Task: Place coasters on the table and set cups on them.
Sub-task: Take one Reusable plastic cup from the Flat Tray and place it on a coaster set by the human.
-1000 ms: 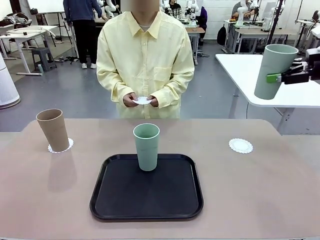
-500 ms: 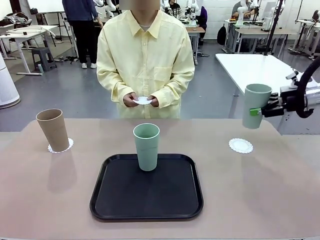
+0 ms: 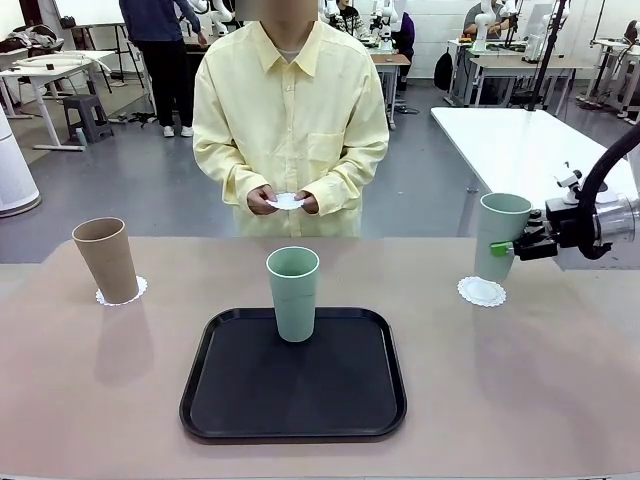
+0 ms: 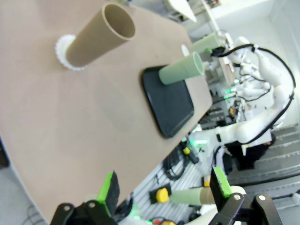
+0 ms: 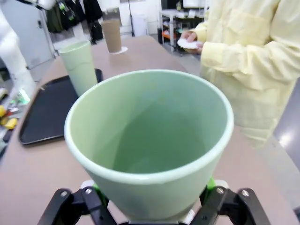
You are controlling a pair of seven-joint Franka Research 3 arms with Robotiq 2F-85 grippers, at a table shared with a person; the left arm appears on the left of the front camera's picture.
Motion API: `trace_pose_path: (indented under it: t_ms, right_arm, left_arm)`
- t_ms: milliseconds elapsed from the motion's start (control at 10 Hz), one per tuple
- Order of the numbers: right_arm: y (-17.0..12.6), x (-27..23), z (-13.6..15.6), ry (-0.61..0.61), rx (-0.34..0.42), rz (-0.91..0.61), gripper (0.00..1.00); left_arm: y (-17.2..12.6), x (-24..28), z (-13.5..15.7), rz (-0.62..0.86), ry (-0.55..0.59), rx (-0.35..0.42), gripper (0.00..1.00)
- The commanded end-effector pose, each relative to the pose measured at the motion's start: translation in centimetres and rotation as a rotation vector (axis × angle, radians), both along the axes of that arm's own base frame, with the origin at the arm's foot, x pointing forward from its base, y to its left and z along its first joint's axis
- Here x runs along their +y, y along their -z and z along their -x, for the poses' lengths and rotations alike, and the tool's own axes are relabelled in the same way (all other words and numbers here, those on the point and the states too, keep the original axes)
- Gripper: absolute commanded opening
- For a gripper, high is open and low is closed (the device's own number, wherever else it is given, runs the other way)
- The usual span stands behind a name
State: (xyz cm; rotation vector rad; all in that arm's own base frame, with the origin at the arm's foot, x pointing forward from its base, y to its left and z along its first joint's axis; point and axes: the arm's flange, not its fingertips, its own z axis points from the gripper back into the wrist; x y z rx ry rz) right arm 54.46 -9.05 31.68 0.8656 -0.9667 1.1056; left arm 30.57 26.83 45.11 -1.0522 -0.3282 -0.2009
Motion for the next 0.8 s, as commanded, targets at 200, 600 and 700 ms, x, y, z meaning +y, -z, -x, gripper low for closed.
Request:
trace_pose_path:
  t_ms: [200,600,700]
  right_arm:
    - [1.6,0.2,0.6,-0.056,0.035,-0.055,0.85]
    - [3.4,0.3,0.4,-0.066,0.026,-0.054,0.85]
    - [3.8,0.3,0.3,-0.075,0.019,-0.052,0.85]
  left_arm:
    - [-0.3,-0.1,0.0,0.020,-0.014,0.003,1.00]
    - [-0.3,-0.1,0.0,0.020,-0.014,0.003,1.00]
    - [-0.3,-0.1,0.0,0.020,-0.014,0.003,1.00]
